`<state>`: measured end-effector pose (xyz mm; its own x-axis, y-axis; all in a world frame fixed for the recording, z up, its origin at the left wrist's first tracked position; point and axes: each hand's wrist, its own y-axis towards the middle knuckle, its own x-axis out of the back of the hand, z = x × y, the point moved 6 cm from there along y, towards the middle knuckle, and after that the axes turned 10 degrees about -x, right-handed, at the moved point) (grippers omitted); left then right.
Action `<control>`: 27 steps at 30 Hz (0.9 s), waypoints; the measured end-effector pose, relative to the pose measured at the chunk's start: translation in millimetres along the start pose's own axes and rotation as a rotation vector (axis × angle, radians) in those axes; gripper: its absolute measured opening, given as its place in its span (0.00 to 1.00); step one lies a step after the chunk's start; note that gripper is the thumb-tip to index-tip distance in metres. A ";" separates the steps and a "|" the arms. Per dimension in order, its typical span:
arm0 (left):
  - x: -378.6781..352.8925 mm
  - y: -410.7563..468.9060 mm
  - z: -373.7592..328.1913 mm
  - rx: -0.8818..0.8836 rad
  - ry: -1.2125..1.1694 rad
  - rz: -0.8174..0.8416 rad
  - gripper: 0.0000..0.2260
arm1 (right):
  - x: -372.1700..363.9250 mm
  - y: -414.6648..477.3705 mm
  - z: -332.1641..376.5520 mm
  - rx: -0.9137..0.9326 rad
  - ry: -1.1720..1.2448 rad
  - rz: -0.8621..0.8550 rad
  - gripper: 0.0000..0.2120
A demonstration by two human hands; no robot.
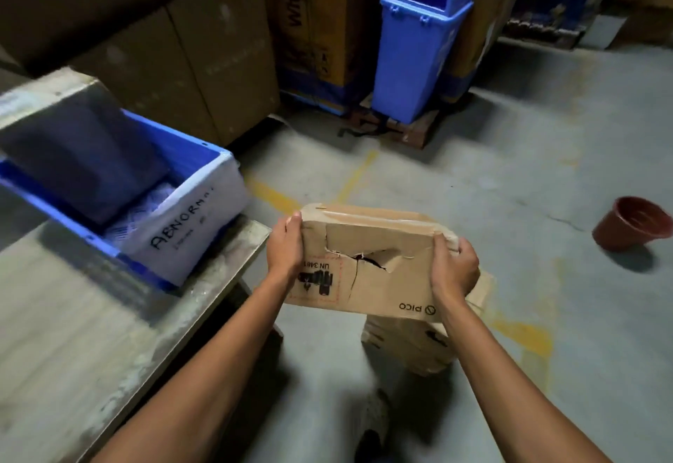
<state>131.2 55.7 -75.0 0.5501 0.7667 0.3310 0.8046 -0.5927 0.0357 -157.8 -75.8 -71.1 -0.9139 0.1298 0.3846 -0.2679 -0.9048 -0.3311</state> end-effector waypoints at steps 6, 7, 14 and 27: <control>157.3 -52.0 21.5 0.040 0.125 -0.264 0.21 | -48.4 -116.3 28.7 0.184 -0.023 0.191 0.12; 182.9 -63.4 26.6 0.057 0.130 -0.305 0.22 | -57.2 -136.3 29.5 0.208 -0.035 0.226 0.12; 348.5 -156.7 61.5 0.171 0.151 -0.583 0.24 | -119.3 -282.7 20.0 0.339 -0.105 0.494 0.14; 542.0 -295.2 101.9 0.250 0.056 -0.983 0.08 | -224.0 -490.5 -11.7 0.517 -0.221 0.953 0.20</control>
<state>214.6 671.4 -2.2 -0.3869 0.8700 0.3057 0.9221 0.3680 0.1196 174.7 343.7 -4.9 -0.5897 -0.7388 0.3261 0.7234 -0.6628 -0.1934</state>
